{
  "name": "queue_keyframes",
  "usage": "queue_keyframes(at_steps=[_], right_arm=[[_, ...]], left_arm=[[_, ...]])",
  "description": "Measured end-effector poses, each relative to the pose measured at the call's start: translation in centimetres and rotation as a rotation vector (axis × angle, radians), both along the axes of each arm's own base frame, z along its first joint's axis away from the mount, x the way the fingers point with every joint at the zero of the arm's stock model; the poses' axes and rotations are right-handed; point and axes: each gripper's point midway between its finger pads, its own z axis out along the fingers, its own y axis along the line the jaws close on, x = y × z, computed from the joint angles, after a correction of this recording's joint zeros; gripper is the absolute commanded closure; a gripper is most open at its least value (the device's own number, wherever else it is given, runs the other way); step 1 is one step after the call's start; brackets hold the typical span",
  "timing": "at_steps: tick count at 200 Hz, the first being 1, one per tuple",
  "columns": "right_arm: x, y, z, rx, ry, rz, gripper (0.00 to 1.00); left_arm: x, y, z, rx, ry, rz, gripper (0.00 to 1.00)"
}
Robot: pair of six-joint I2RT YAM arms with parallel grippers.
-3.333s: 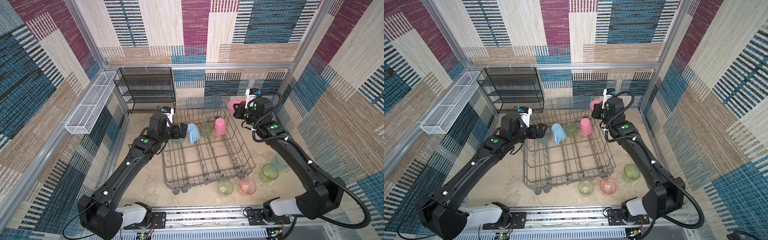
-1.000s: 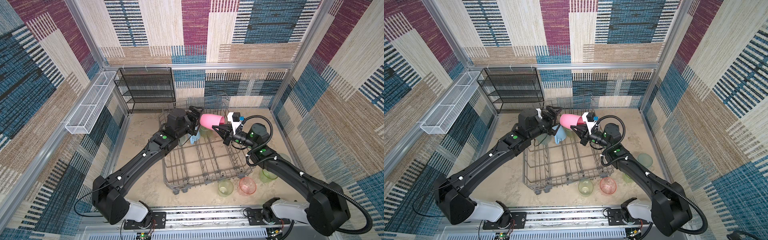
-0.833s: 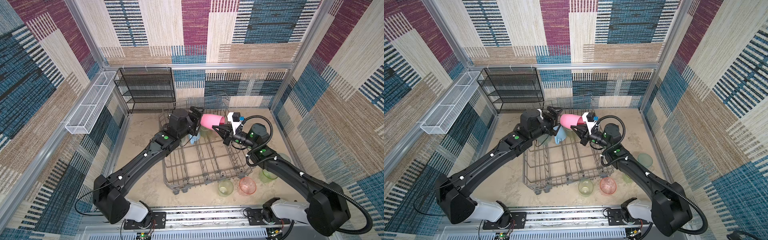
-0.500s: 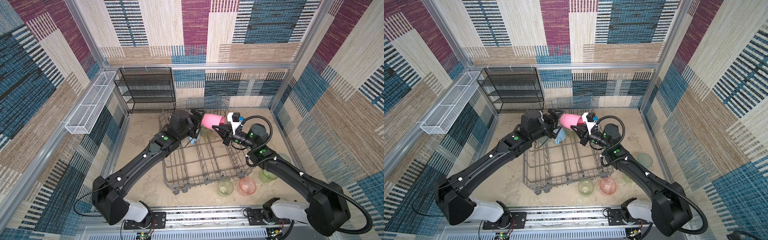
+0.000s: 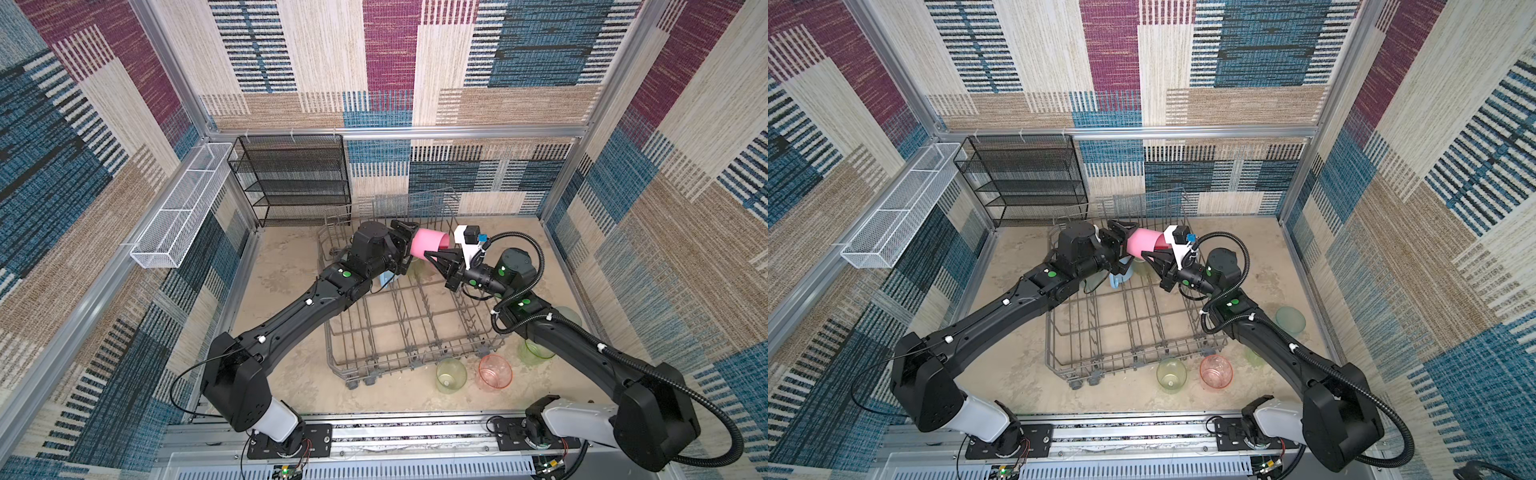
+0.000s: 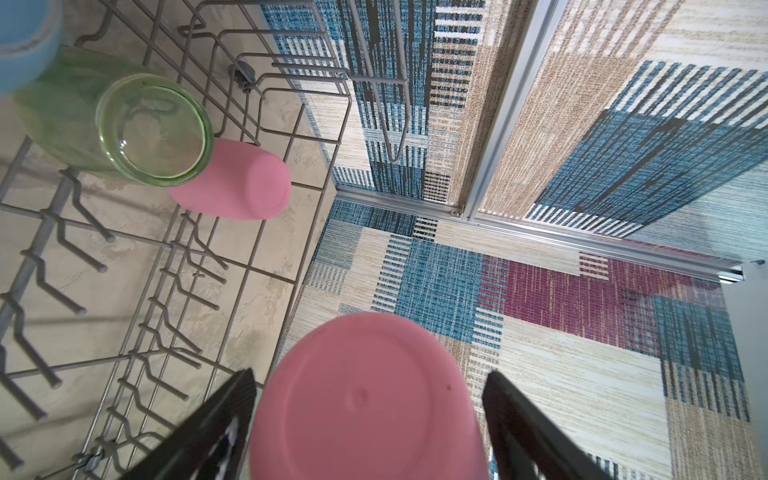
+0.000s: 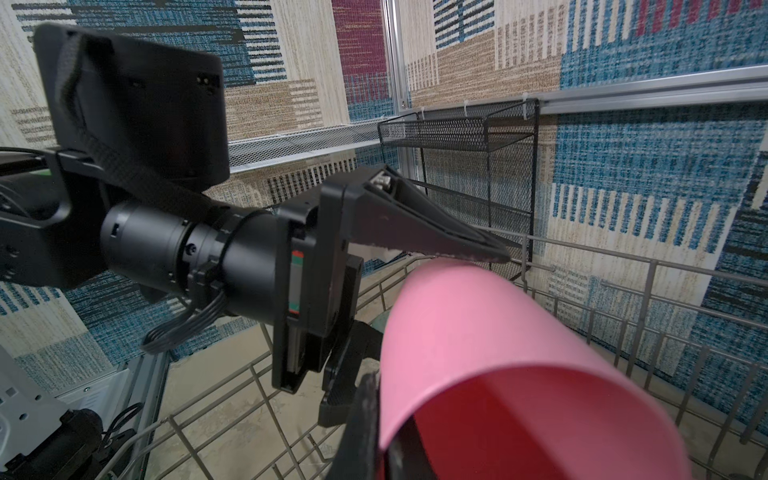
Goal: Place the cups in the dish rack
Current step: 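Close the left gripper on the pink cup base beside the right gripper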
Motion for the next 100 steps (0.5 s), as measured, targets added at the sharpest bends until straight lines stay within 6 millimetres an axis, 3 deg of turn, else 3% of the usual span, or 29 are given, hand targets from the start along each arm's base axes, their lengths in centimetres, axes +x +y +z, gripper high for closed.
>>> queue_keyframes(at_steps=[58,100], right_arm=[[0.2,0.1,-0.1,0.002,-0.004,-0.001,0.96],[0.4,0.1,-0.1,0.002,-0.010,-0.006,0.95]], left_arm=[[0.5,-0.8,0.2,-0.044,-0.007,-0.015,0.18],[0.7,-1.1,0.1,-0.054,-0.012,-0.016,0.30]])
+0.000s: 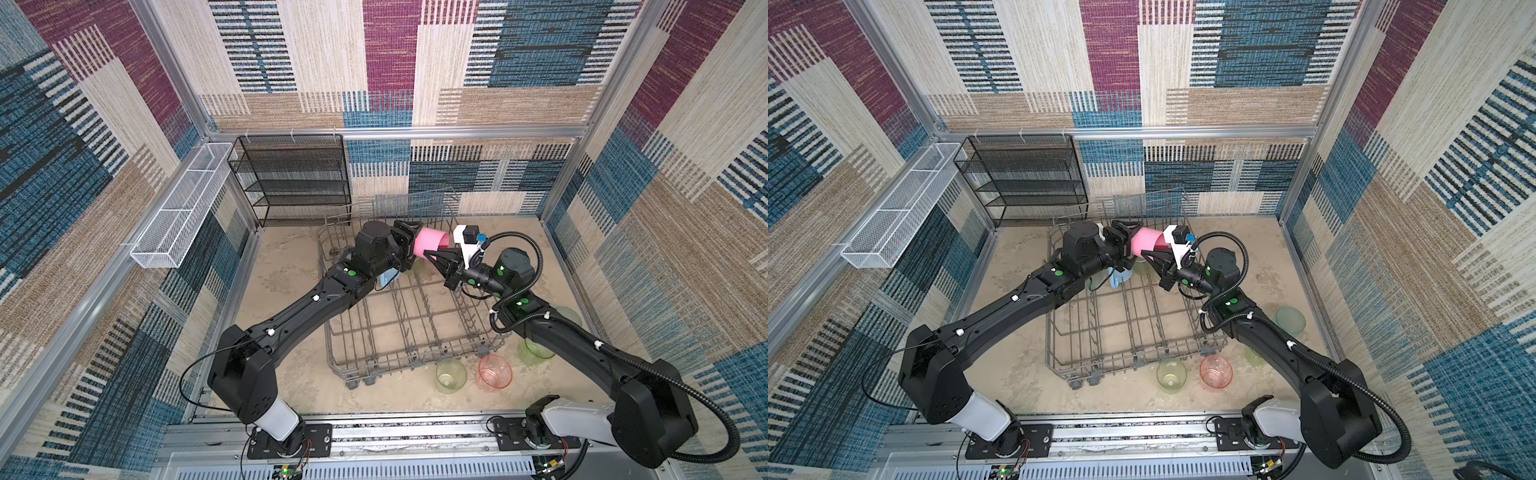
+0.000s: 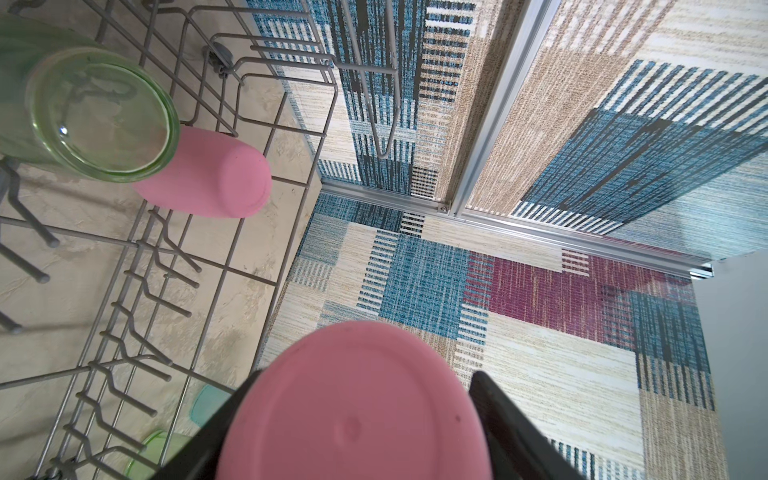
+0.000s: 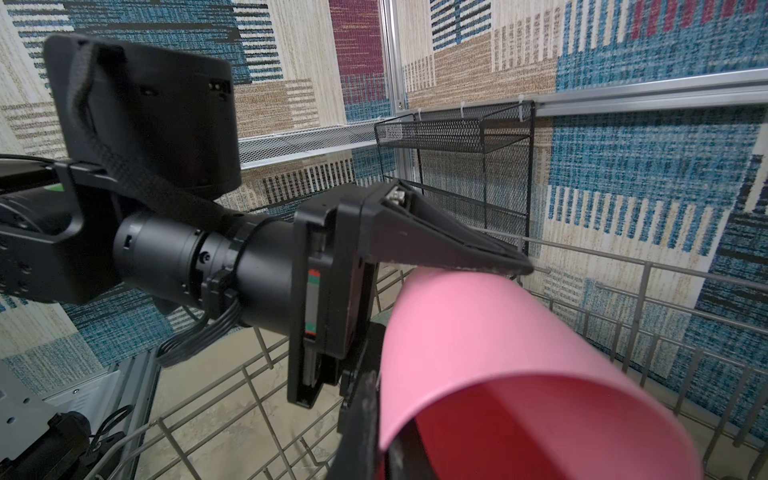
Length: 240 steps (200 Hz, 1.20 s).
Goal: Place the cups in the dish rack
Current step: 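Close the left gripper on the pink cup base beside the right gripper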
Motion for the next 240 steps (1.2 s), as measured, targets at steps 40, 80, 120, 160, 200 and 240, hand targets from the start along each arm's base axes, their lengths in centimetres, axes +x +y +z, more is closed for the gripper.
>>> queue_keyframes(at_steps=[40,80,120,160,200,240], right_arm=[[0.0,0.0,-0.4,-0.003,0.014,0.001,0.75],[-0.1,0.0,-0.3,-0.002,0.012,0.000,0.60],[0.0,0.0,-0.3,-0.002,0.012,-0.001,0.53],[0.0,0.0,-0.6,-0.005,0.018,-0.002,0.49],[0.4,-0.2,-0.8,-0.006,0.023,-0.023,0.48],[1.2,-0.3,-1.5,-0.014,0.045,-0.055,0.48]], left_arm=[[-0.1,0.1,-0.7,0.000,0.009,0.002,0.33],[-0.2,0.8,0.0,0.008,-0.015,0.016,0.33],[0.2,2.5,0.0,0.030,-0.025,0.067,0.33],[0.5,5.5,0.1,0.102,-0.059,0.134,0.34],[0.1,9.4,-0.3,0.254,-0.089,0.214,0.33],[-1.3,13.5,-0.4,0.510,-0.134,0.285,0.33]])
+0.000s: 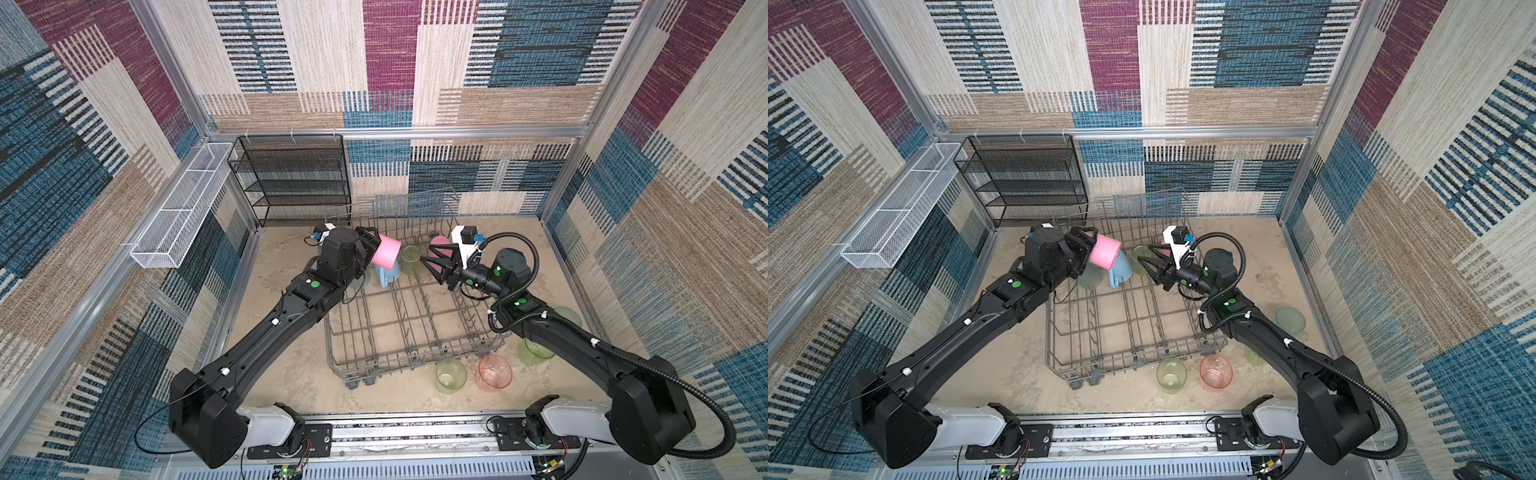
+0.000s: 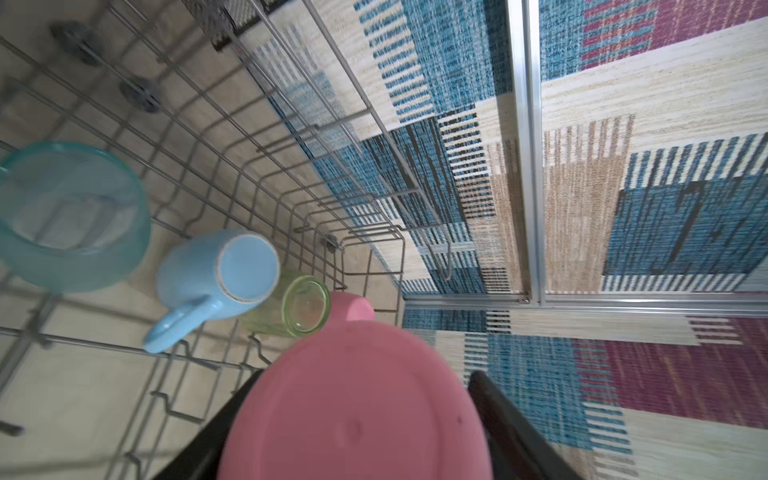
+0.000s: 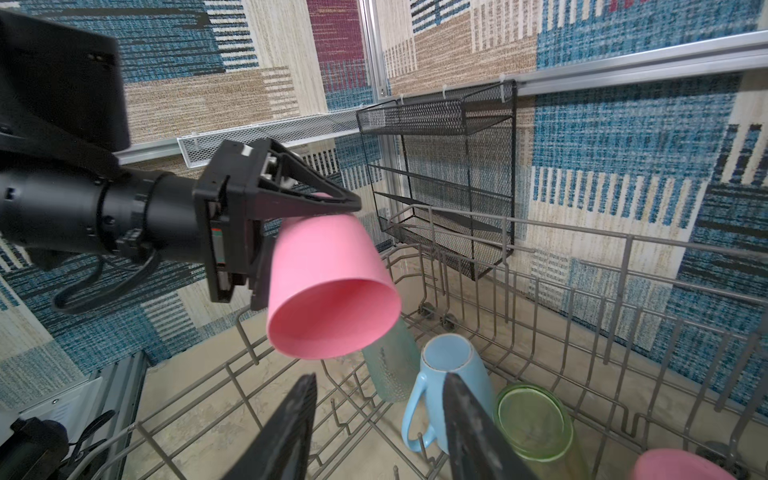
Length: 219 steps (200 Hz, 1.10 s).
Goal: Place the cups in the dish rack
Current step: 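Open the right gripper while the left gripper carries the pink cup nearer the robot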
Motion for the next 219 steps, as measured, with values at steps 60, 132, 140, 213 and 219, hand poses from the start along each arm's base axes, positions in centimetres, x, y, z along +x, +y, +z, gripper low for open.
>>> queue_keyframes(at_steps=[60,132,140,213,219], right_arm=[[1.8,-0.4,-0.8,-0.014,0.032,-0.078,0.47],[3.1,-1.0,-2.0,-0.033,0.068,-0.148,0.46],[3.1,-1.0,-2.1,-0.034,0.070,-0.148,0.46],[3.6,-1.1,-2.5,-0.040,0.079,-0.168,0.45],[3.6,-1.1,-2.5,-0.040,0.079,-0.169,0.45]], left_arm=[[-1.4,4.8,-1.4,0.373,-0.005,0.077,0.34],[-1.9,5.6,-2.8,0.675,-0.008,0.049,0.34],[-1.9,5.4,-2.8,0.700,-0.012,0.044,0.34],[-1.9,2.5,-5.3,0.964,-0.088,-0.023,0.34],[-1.9,2.4,-5.6,0.978,-0.093,-0.025,0.34]])
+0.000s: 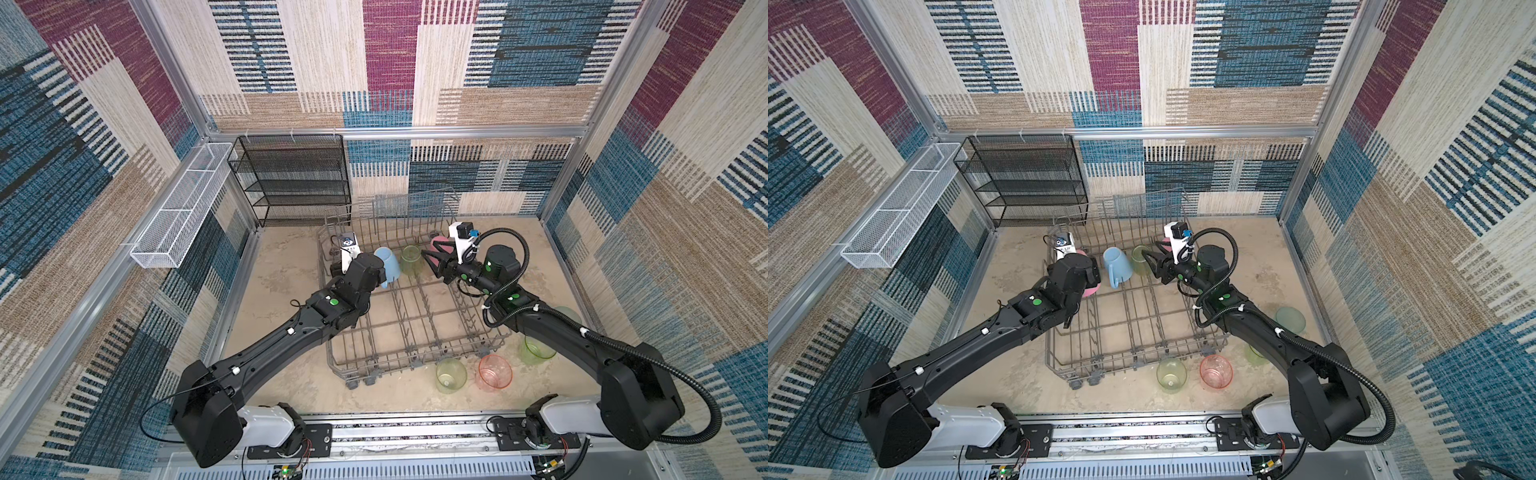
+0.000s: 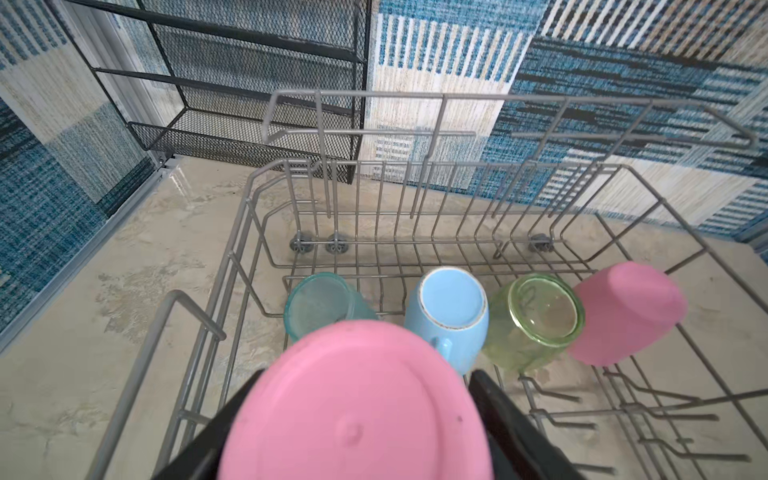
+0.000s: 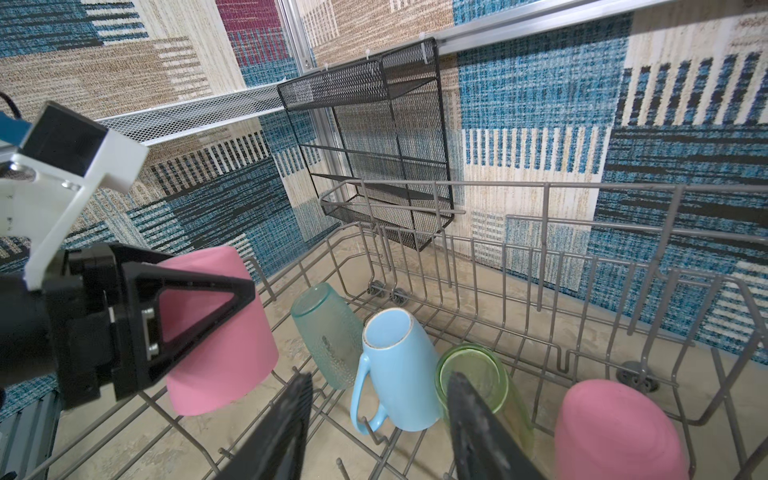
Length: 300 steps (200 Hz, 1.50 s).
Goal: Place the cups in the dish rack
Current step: 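Open the right gripper while the left gripper carries the pink cup nearer the robot, then lower the pink cup upside down into the rack beside the teal tumbler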
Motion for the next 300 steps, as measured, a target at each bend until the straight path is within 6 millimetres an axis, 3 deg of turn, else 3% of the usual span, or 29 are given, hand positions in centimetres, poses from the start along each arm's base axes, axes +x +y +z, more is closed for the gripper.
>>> queue_keyframes(at_steps=[137,300], right_arm=[[-0.4,-0.3,0.3,0.006,-0.012,-0.003,0.45],[-0.2,-0.1,-0.3,0.001,-0.004,0.000,0.45]], left_arm=[[-0.2,-0.3,-4.7,0.102,-0.093,-0.030,0.35],[0.7,-0.1,-7.4,0.138,-0.177,0.017,0.34]])
